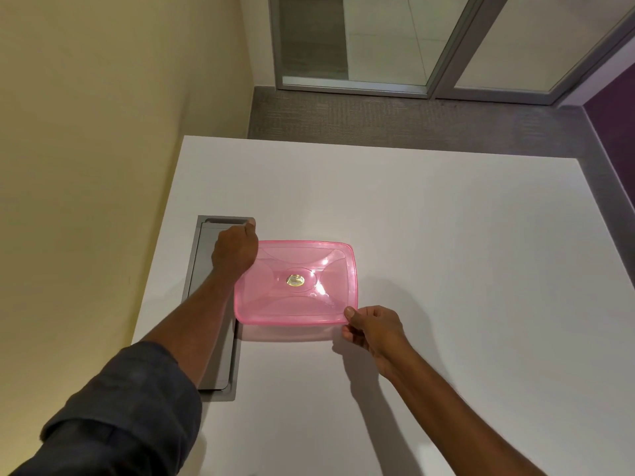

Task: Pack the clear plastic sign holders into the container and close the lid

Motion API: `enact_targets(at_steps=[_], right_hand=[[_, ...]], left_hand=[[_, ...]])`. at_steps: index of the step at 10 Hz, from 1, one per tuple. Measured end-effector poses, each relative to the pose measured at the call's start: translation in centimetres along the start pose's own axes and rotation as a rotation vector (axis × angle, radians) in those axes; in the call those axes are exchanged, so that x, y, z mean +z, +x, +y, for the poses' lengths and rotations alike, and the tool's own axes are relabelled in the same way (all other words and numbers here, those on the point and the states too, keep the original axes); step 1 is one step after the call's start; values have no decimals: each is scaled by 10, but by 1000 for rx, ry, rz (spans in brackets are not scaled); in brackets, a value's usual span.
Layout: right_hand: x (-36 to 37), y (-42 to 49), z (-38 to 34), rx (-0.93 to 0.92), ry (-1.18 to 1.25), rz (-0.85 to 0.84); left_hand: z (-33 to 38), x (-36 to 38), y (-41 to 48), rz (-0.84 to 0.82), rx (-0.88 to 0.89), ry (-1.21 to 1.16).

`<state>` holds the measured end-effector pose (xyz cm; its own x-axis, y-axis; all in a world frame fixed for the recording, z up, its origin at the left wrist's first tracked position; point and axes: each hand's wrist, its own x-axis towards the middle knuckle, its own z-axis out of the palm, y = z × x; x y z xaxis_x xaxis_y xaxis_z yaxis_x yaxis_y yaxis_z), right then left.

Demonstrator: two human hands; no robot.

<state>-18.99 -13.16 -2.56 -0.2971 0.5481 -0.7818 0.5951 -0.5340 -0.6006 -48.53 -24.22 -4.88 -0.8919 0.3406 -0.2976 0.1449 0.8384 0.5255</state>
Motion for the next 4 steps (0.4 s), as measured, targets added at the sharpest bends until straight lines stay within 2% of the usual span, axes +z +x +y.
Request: enact_targets(at_steps=[1, 2, 3, 4], right_hand=[[1, 3, -3, 27, 8, 35], [1, -1, -6, 46, 69, -11], [-6, -6, -9, 28, 93, -118], [-18, -11, -10, -4, 82, -163]], left_hand=[[-3, 3, -1, 51, 31, 22], [-1, 2, -9, 144, 70, -11], [4, -1, -23, 335, 150, -15], [8, 1, -27, 414, 231, -7]])
